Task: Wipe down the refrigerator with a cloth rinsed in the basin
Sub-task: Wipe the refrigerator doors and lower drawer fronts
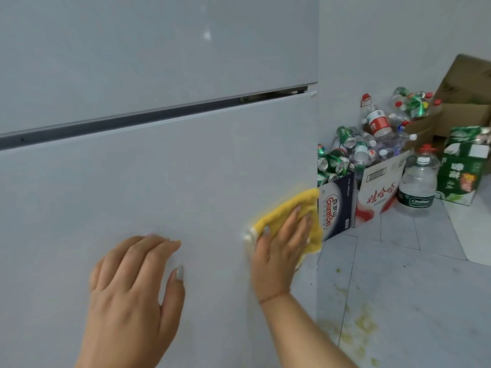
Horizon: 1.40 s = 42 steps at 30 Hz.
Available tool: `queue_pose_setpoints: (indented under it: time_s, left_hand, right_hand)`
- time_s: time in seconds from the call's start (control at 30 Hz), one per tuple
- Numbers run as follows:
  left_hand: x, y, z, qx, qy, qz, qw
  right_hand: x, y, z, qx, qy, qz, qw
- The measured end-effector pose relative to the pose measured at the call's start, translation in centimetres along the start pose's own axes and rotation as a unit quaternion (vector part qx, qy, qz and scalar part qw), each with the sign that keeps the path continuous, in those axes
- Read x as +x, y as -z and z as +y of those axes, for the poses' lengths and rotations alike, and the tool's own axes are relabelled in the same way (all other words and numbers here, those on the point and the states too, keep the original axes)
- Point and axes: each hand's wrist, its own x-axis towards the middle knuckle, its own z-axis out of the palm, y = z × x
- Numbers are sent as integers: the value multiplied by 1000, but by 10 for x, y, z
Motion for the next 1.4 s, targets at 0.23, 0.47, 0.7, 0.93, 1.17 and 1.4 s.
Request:
queue_pose_setpoints:
  time_s: [0.23, 0.47, 0.7, 0.93, 1.17, 1.4]
  left_hand:
    - [3, 4, 4, -16, 7, 35, 999]
    - [2, 5, 3, -29, 0, 43, 999]
    - [-13, 23, -9, -21, -17, 23, 999]
    - [-59, 36, -20, -88, 44, -48, 994]
    - [-108, 20, -25, -127, 102, -147, 976]
    - [-127, 13, -19, -164, 168, -213, 948]
  right_hand:
    - [-29, 13, -42, -4, 231, -73, 970]
    - [99, 37, -96, -60, 237, 5, 970]
    - [107, 32, -56, -26, 102, 40, 994]
    - [-19, -7, -44, 32, -29, 37, 998]
    - [-89, -17, 1, -23, 353, -31, 935]
    - [-15, -1, 44, -63, 304, -5, 951]
